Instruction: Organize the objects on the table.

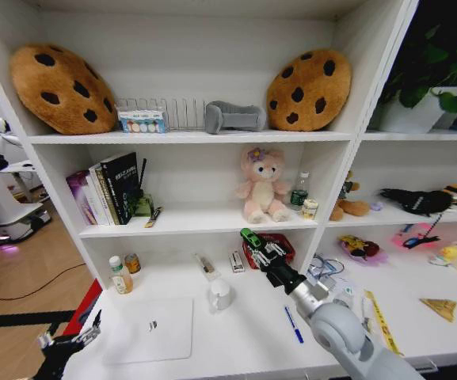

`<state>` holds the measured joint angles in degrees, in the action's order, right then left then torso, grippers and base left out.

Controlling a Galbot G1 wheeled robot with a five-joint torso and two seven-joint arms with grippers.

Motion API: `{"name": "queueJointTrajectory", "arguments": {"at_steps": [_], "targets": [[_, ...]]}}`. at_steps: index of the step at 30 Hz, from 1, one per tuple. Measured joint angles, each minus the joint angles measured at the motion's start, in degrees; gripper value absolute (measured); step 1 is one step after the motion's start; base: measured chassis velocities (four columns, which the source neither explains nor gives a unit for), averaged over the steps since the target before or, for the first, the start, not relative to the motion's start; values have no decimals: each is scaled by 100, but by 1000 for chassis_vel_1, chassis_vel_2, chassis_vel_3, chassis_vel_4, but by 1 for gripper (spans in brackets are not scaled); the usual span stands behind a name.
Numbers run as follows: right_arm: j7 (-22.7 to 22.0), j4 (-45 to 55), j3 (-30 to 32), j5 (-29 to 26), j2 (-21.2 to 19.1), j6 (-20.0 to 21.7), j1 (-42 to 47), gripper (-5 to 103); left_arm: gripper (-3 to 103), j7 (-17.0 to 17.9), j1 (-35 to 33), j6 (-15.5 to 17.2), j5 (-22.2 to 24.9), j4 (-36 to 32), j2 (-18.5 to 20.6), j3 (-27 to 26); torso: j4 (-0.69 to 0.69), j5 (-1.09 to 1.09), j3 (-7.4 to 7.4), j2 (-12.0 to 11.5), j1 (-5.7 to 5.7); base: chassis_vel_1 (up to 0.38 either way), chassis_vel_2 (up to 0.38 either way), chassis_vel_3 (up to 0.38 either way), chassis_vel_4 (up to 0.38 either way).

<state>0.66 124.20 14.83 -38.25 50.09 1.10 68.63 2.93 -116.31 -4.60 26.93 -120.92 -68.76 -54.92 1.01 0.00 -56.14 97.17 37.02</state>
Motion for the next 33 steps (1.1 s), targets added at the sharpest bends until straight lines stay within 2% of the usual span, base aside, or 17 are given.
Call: {"name": "queueJointTrajectory", "arguments": {"at_steps": [7, 13, 26, 33], "targets": [[-247, -245, -483, -454, -78, 205, -989, 37, 100, 10, 21, 18, -85, 36, -52, 74, 0, -1, 1, 0, 0, 0, 0, 0, 0], [-350, -538, -892, -584, -51, 289, -1515, 37, 100, 21, 51, 39, -99, 37, -73, 105, 0, 0, 1, 0, 0, 0, 0, 0, 0], [-643, -1780, -2242, -841, 354, 415, -3301, 37, 100, 11, -2, -25, 4, 165, -48, -2, -1, -1, 0, -1, 1, 0, 0, 0, 0], [-726, -2141, -2645, -855, 526, 426, -3645, 37, 100, -4, -12, -74, 78, 241, -9, -55, 0, -1, 0, -1, 0, 0, 0, 0, 0]]}}
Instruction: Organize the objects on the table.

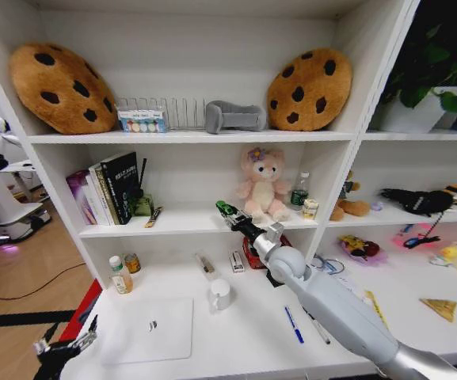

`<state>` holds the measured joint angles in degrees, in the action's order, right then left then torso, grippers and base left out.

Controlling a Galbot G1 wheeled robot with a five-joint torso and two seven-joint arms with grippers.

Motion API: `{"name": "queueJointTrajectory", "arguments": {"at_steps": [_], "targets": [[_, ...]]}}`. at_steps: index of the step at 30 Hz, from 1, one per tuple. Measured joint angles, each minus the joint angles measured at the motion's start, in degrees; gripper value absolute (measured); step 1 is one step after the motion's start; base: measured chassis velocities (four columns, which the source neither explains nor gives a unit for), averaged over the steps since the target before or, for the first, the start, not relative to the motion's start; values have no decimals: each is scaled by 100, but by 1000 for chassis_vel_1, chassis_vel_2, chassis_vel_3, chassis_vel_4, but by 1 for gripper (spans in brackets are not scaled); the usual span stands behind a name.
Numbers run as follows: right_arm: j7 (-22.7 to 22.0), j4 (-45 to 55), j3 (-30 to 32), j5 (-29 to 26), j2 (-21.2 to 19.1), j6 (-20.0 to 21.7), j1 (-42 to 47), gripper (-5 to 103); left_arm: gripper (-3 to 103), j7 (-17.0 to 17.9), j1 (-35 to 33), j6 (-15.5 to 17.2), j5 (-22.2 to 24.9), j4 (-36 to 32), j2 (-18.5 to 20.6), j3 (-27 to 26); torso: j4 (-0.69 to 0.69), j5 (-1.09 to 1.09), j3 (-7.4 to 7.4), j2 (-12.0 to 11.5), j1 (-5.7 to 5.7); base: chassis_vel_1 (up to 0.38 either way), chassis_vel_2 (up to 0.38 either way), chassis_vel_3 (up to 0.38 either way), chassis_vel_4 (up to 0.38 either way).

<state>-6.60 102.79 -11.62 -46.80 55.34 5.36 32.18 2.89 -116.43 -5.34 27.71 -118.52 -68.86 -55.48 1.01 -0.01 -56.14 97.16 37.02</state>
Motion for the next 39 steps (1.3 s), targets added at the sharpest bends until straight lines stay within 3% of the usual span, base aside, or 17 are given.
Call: {"name": "queueJointTrajectory", "arguments": {"at_steps": [17, 19, 21, 22, 30, 35, 39], "targets": [[-233, -592, -440, -8, 325, 80, -442, 34, 100, -12, 18, -87, 168, 138, 116, -99, 0, 0, 1, 0, 0, 0, 0, 0, 0], [-267, -565, -440, -13, 331, 98, -431, 37, 100, -12, 33, -87, 175, 139, 124, -100, 0, 0, 1, 0, -1, 0, 0, 0, 0], [-352, -526, -430, -20, 347, 150, -388, 54, 100, -12, 56, -87, 176, 154, 127, -88, 0, 0, 1, 0, -1, 0, 0, 0, 0], [-352, -526, -430, -20, 347, 150, -388, 54, 100, -12, 56, -87, 176, 154, 127, -88, 0, 0, 1, 0, -1, 0, 0, 0, 0], [-501, -396, -392, -18, 353, 149, -284, 86, 100, 3, 46, -109, 179, 186, 98, -66, 0, 0, 1, 0, -1, 0, 0, 0, 0], [-535, -238, -387, 0, 311, 119, -336, 99, 100, 10, 71, -116, 188, 187, 116, -84, 0, 1, 1, 0, -1, 0, 0, 0, 0], [-557, 488, -175, -82, 8, 104, 42, 100, 100, 47, 103, -144, 188, 177, 88, -83, 0, 1, 1, 0, -1, 0, 0, 0, 0]]}}
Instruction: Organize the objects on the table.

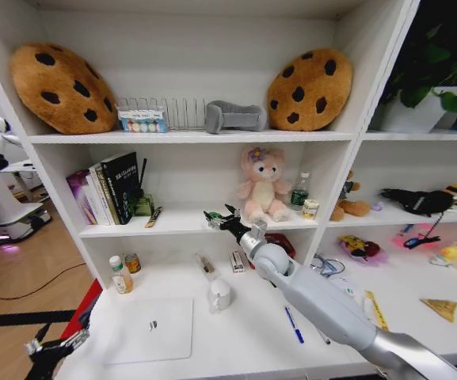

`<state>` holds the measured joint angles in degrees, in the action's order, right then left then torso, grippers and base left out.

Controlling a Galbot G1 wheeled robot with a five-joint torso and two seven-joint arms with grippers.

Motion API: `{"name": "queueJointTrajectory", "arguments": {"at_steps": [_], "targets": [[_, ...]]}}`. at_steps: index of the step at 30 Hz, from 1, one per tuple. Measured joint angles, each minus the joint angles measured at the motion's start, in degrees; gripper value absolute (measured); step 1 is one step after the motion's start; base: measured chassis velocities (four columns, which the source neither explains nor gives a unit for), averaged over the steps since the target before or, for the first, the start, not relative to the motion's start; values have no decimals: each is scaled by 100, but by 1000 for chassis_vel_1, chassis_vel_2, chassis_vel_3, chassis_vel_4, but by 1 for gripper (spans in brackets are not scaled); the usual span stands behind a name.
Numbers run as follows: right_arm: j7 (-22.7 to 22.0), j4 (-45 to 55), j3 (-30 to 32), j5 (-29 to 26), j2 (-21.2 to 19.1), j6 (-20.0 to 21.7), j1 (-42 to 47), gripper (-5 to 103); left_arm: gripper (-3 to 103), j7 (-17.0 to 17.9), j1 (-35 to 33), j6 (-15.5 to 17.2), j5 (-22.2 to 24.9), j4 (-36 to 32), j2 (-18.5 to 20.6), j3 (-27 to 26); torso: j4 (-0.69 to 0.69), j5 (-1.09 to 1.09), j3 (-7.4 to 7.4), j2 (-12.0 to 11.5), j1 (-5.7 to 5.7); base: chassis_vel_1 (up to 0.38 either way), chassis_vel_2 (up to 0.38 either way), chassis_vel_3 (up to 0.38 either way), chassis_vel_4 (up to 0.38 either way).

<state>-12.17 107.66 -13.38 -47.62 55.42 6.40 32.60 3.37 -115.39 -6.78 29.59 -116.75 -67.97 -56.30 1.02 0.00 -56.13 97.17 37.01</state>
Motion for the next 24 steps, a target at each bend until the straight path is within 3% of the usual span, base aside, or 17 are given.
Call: {"name": "queueJointTrajectory", "arguments": {"at_steps": [12, 24], "targets": [[367, 1227, 1044, 675, -551, -225, 1732, 100, 100, -23, 20, -2, 15, -181, -20, 4, 0, 0, 0, 1, 0, 0, 0, 0, 0], [509, 2181, 3210, 1335, -653, -495, 4551, 100, 100, -42, -33, 16, 193, -672, -82, -181, 0, 0, 0, 1, 0, 0, 0, 0, 0]]}}
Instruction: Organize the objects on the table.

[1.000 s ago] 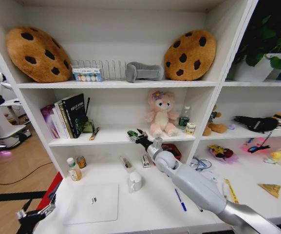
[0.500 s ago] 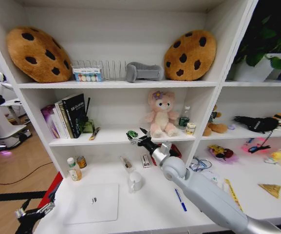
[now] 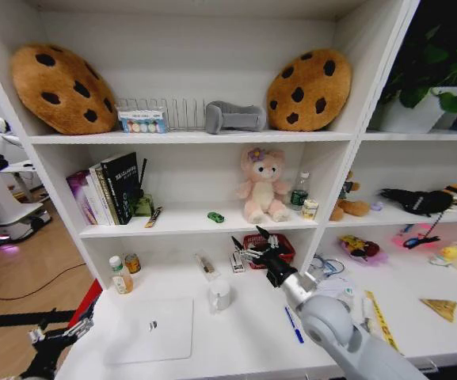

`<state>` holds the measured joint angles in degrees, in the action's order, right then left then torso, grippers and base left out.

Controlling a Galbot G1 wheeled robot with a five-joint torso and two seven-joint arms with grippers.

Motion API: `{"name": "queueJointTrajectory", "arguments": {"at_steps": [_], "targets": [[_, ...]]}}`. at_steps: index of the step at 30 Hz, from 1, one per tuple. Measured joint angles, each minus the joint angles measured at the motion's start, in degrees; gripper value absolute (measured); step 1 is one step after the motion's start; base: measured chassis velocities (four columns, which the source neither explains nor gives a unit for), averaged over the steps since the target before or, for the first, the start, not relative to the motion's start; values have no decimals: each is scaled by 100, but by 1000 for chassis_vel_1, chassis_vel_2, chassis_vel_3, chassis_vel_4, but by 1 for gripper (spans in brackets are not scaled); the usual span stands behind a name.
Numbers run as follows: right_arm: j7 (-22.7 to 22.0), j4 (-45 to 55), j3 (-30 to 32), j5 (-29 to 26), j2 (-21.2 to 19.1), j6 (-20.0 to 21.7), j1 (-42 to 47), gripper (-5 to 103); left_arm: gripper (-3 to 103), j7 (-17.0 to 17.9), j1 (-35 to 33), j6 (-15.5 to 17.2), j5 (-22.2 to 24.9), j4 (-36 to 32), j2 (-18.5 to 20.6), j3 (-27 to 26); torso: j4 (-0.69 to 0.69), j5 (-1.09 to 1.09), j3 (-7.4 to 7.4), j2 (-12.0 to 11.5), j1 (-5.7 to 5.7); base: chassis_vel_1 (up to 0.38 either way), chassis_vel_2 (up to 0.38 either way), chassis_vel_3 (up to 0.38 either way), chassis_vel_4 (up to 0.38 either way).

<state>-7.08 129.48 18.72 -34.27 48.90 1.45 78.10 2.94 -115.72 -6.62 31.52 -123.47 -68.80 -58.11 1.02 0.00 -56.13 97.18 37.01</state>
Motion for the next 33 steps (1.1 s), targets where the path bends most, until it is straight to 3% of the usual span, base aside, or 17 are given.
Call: {"name": "queueJointTrajectory", "arguments": {"at_steps": [5, 11, 22, 28, 33], "targets": [[4, 143, 525, 377, 191, -298, 1020, 100, 100, -28, -33, -25, 195, -99, -29, -145, -2, 0, 0, 0, 0, 0, 0, 0, 0], [40, 216, 616, 960, 527, -586, 1991, 100, 100, -35, -33, -44, 379, -175, -57, -298, 1, 0, 1, 0, 0, 0, 0, 0, 0], [-248, 78, 827, 1780, 990, -1085, 2846, 100, 100, -35, 63, -50, 468, -183, -91, -321, 0, 0, 0, -1, 1, 0, 0, 0, 0], [-310, 27, 896, 1911, 1176, -1100, 2990, 100, 100, -35, 75, -56, 462, -130, -94, -272, -1, 0, 0, -1, 1, 0, 0, 0, 0], [-508, 27, 917, 1839, 1200, -862, 2980, 100, 100, -35, 65, -89, 457, -86, -77, -253, -1, 0, 0, -1, 1, 0, 0, 0, 0]]}}
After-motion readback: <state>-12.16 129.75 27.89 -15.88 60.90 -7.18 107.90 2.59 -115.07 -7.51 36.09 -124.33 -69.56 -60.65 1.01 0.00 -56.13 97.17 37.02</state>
